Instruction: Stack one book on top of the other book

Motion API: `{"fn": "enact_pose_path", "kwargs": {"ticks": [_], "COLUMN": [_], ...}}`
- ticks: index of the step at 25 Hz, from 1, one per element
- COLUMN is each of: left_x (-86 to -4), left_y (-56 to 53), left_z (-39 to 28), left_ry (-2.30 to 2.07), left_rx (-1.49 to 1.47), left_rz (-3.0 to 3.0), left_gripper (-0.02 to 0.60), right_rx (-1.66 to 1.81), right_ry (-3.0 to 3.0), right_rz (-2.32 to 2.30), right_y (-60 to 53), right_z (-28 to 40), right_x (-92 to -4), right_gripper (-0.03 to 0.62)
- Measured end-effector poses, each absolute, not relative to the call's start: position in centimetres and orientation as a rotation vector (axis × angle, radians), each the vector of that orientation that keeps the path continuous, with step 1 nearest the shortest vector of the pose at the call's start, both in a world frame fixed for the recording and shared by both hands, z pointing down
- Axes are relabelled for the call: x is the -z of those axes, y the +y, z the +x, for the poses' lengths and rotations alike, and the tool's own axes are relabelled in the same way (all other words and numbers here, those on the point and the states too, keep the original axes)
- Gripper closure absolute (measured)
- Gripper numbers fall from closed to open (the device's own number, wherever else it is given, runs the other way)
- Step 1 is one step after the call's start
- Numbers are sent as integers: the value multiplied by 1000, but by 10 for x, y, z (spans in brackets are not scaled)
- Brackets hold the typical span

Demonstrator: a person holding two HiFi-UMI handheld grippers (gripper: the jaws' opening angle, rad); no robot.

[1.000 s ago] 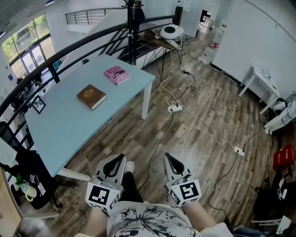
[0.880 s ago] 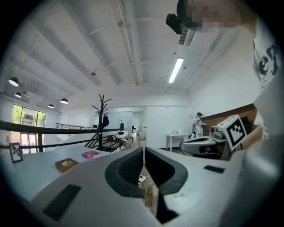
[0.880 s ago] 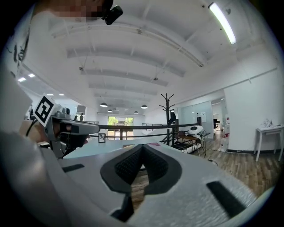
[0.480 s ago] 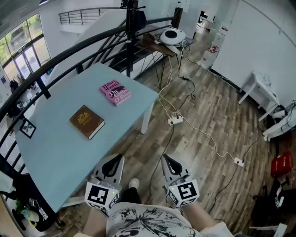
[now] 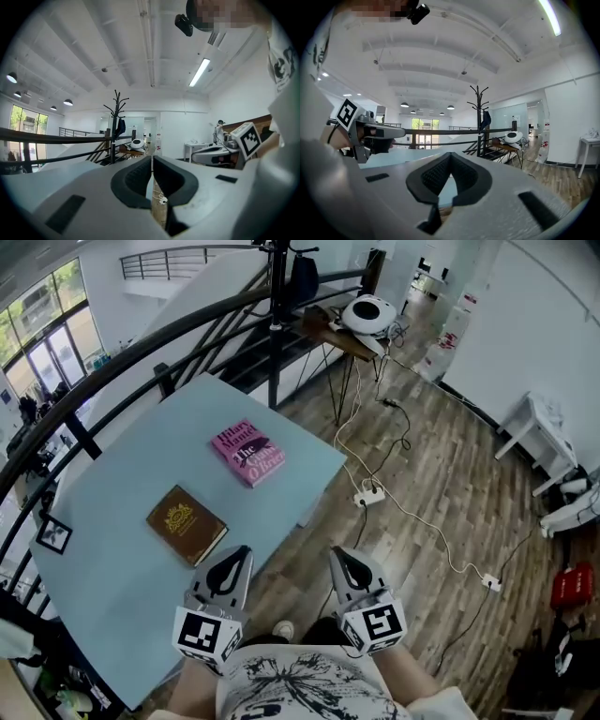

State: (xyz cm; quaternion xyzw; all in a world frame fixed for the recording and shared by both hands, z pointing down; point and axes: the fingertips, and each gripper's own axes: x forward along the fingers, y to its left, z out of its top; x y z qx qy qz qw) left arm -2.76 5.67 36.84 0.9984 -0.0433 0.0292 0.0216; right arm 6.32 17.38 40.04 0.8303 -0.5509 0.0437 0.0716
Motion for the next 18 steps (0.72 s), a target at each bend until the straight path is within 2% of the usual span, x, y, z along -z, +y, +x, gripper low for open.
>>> {"fn": "enact_pose_path", "kwargs": {"ticks": [9,18], "left_x": [-389,-393], "left_y": [-18,-86], "left_z": [13,81], "left_ry": [-364,-733], "left_rx": [-94,-105], "left_rz": [3055,2997], "left_gripper": [566,566], "right_rx": [-134,-128], "right_ry": [-1823,-2081], "right_rz": [2339,2143], "right_y": [82,-21], "right_z": [123,224], "right_x": [-425,-430], "right_gripper": [602,602]}}
